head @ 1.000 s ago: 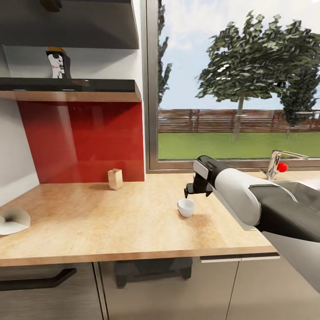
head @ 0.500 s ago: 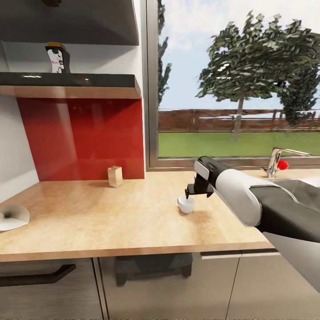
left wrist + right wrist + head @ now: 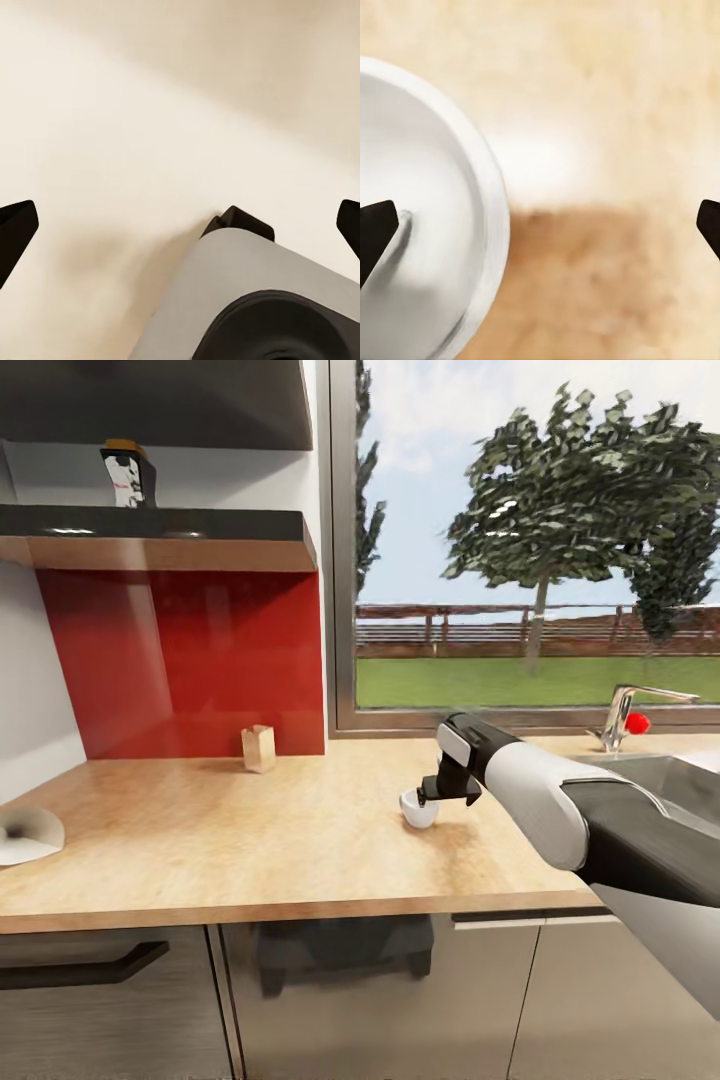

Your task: Set up a coffee station on the kitchen countertop: keep the coffee maker on the countertop, move the bottle of coffee from the kitchen shelf to the counter next to the coffee maker, place a paper coffee filter on top of the coffee maker, put the saucer next to the coffee maker with the coffee cup on the saucer, and place the electric kettle next to the coffee maker.

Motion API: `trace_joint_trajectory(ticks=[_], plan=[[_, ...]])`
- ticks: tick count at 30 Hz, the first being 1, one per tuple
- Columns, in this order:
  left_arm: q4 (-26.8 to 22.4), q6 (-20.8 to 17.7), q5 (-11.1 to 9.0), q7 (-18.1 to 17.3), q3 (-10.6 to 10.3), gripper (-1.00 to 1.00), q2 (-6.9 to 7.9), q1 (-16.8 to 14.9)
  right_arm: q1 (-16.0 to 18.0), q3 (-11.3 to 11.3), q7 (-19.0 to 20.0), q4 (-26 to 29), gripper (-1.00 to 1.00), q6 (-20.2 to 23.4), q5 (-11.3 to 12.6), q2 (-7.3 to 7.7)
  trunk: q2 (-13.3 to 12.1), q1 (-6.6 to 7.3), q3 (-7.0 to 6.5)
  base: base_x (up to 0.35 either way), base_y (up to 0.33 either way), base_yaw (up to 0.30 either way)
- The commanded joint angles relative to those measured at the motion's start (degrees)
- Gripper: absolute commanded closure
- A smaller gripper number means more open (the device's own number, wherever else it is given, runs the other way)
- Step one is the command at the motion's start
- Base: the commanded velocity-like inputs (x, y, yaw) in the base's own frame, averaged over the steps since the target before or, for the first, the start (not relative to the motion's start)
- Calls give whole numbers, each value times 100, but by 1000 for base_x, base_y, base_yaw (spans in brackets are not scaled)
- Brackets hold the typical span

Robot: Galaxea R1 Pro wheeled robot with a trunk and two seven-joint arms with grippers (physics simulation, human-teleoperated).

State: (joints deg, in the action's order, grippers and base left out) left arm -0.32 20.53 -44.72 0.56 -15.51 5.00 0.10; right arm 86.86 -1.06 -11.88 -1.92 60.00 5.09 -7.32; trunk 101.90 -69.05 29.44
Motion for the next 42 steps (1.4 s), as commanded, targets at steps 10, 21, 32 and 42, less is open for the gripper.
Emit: trace_joint_trajectory(ticks=[10, 21, 32, 42], plan=[[-3, 12, -36, 9, -48, -100, 1, 0, 6, -8, -60, -10, 100, 0, 49, -1, 285, -154, 131, 0, 0, 0], [-10, 22, -29, 10, -48, -100, 3, 3, 6, -8, -62, -10, 100, 0, 39, -30, 285, -154, 131, 0, 0, 0], [-12, 1, -2, 7, -48, -100, 1, 2, 6, -8, -196, -12, 100, 0, -7, -32, 285, -154, 131, 0, 0, 0], [-12, -26, -10, 6, -48, -100, 1, 3, 6, -8, -211, -14, 100, 0, -14, -16, -116, 65, -48, 0, 0, 0]])
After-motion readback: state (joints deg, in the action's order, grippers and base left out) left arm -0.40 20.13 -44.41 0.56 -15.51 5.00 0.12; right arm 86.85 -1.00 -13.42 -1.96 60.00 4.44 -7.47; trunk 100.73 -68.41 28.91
